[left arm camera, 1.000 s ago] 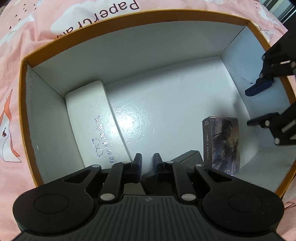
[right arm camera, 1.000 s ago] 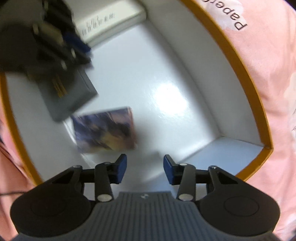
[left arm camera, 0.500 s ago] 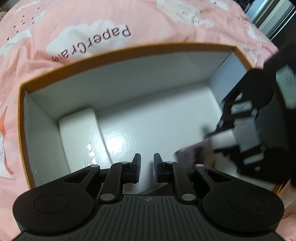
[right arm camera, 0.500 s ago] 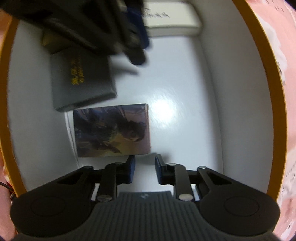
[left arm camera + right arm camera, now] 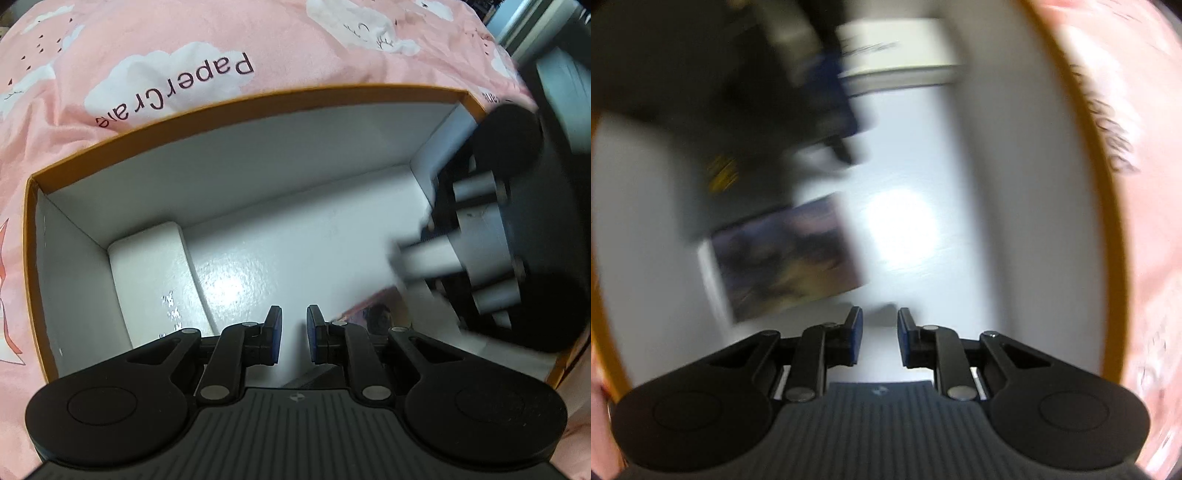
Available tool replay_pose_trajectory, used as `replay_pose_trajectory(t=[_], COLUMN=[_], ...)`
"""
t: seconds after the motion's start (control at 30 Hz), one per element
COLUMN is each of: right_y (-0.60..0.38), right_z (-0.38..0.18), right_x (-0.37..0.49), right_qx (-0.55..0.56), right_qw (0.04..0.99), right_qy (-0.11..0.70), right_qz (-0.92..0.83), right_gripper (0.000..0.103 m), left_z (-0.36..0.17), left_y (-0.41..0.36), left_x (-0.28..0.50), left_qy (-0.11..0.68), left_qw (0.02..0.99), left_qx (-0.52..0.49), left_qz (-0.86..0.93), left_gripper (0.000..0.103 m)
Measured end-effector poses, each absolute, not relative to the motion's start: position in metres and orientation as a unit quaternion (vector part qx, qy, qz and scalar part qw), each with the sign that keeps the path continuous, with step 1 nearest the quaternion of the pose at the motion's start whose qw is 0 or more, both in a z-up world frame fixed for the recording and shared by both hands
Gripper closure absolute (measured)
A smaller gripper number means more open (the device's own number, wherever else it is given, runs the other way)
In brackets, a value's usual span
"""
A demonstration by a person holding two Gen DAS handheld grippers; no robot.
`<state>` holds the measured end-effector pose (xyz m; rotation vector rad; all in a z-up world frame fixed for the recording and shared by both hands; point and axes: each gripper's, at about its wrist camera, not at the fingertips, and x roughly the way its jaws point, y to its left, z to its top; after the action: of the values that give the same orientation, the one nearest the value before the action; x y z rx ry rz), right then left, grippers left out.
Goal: Organize objects
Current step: 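Open the left gripper on the dark grey box while the right gripper releases the PHOTO CARD box, then withdraw both grippers from the shoebox toward the remaining items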
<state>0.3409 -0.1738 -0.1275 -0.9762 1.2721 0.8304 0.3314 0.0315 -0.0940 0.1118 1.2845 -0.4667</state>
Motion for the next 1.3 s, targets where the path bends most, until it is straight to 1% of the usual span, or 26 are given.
replay_pose_trajectory(t=[0.07, 0.17, 0.4, 0.43, 0.5, 0.6, 0.87, 0.93, 1.0, 1.17, 1.3], right_y=[-0.178, -0.179, -0.182, -0.183, -0.185, -0.188, -0.195, -0.199, -0.206, -0.228, -0.238], right_z=[-0.123, -0.122, -0.131, -0.131, -0.132, -0.133, -0.137, -0.132, -0.122, -0.080, -0.043], right_x=[0.350, 0.354, 0.349, 0.348, 0.346, 0.344, 0.345, 0.345, 0.344, 0.325, 0.290], right_qx=[-0.393, -0.358, -0.341, -0.333, -0.328, -0.323, -0.307, -0.303, -0.291, -0.237, -0.192], right_qw=[0.651, 0.672, 0.657, 0.656, 0.655, 0.657, 0.672, 0.684, 0.702, 0.759, 0.803], right_qy=[0.549, 0.543, 0.557, 0.560, 0.560, 0.557, 0.556, 0.551, 0.544, 0.512, 0.478], right_qz=[0.348, 0.354, 0.376, 0.381, 0.387, 0.394, 0.381, 0.370, 0.356, 0.326, 0.299], right_gripper=[0.083, 0.083, 0.087, 0.088, 0.094, 0.099, 0.098, 0.096, 0.095, 0.094, 0.093], left_z=[-0.096, -0.098, -0.102, -0.102, -0.101, -0.100, -0.106, -0.100, -0.086, -0.040, -0.013], left_y=[0.032, 0.031, 0.030, 0.030, 0.029, 0.026, 0.025, 0.030, 0.034, 0.049, 0.040], left_x=[0.329, 0.326, 0.319, 0.318, 0.316, 0.314, 0.311, 0.308, 0.301, 0.272, 0.237], left_qy=[0.597, 0.602, 0.612, 0.612, 0.611, 0.609, 0.611, 0.597, 0.571, 0.497, 0.451], left_qw=[0.770, 0.765, 0.754, 0.754, 0.753, 0.752, 0.756, 0.771, 0.792, 0.840, 0.862], left_qx=[0.057, 0.068, 0.082, 0.084, 0.088, 0.096, 0.095, 0.074, 0.061, 0.027, 0.002], left_qz=[-0.218, -0.218, -0.224, -0.225, -0.227, -0.235, -0.215, -0.211, -0.207, -0.216, -0.233], left_gripper=[0.086, 0.086, 0.087, 0.087, 0.089, 0.091, 0.091, 0.091, 0.091, 0.091, 0.091])
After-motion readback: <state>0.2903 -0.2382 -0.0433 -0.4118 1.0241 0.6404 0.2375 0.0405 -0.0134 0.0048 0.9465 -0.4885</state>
